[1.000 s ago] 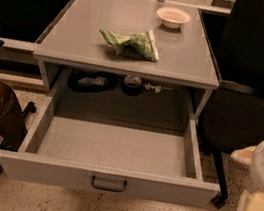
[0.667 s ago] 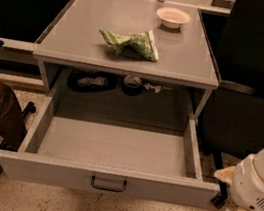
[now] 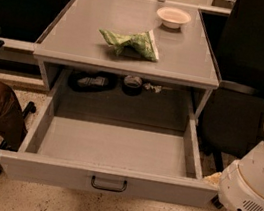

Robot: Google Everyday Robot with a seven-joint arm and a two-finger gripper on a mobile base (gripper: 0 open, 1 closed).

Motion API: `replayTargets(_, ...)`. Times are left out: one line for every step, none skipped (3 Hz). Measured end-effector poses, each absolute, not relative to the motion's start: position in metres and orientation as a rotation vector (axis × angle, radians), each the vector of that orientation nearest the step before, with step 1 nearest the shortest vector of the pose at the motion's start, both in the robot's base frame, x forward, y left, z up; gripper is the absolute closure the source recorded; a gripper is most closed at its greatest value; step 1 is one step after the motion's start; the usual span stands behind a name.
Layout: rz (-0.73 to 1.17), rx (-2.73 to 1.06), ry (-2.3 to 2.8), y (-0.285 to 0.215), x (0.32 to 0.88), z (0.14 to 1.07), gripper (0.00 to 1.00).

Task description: Close top drawer

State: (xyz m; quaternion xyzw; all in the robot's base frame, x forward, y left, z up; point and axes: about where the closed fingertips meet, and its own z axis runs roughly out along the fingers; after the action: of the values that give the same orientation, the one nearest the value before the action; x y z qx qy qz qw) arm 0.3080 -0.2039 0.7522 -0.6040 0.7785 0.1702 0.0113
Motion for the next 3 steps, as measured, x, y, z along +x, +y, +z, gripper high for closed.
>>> replayTargets(0.583,-1.907,2.402,-0.199,0.307,0.731,0.00)
replayTargets(0.672,-1.935,2.358,-0.187,0.308,0.699,0.00)
replayTargets(0.719,-1.974,2.322,-0.176,0.313,0.680,0.00)
